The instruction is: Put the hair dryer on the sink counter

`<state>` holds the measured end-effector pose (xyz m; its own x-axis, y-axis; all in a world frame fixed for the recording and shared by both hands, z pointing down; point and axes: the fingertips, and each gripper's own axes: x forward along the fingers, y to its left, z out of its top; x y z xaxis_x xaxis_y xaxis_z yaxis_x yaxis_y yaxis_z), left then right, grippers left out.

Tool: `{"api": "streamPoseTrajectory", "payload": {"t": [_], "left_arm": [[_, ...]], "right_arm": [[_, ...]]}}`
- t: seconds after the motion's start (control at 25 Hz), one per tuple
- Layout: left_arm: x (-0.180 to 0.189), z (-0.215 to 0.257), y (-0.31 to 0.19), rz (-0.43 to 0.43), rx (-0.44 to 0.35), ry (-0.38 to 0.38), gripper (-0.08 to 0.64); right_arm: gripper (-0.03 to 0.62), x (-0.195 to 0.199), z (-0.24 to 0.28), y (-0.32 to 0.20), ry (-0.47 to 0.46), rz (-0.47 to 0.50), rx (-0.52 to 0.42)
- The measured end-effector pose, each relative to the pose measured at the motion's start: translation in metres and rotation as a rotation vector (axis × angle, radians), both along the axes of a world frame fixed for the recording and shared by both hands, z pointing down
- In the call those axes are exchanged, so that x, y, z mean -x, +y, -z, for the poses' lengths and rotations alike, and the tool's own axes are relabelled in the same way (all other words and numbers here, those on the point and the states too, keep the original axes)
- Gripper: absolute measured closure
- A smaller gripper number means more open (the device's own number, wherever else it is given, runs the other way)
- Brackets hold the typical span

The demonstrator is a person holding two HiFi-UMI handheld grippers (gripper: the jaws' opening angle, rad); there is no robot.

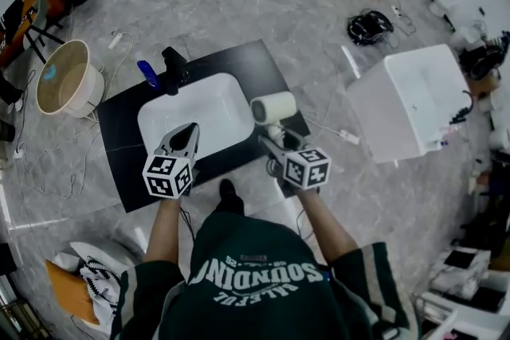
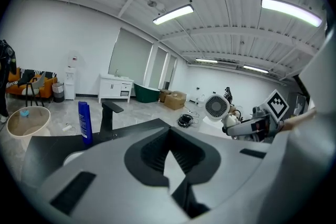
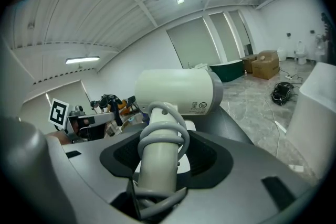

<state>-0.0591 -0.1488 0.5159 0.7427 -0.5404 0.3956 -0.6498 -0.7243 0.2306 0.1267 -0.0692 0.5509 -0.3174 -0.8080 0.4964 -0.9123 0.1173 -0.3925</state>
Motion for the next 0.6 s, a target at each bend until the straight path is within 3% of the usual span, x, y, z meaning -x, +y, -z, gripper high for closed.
{"api": "streamPoseTrajectory", "payload": {"t": [0.6], "left_arm": [[-0.030,-0.007,-0.077,-0.012,0.033,-0.005,0.560]], "right_arm": [[0.356,-0.014,0.000,-0.089,0.027,0.026,0.016]]}}
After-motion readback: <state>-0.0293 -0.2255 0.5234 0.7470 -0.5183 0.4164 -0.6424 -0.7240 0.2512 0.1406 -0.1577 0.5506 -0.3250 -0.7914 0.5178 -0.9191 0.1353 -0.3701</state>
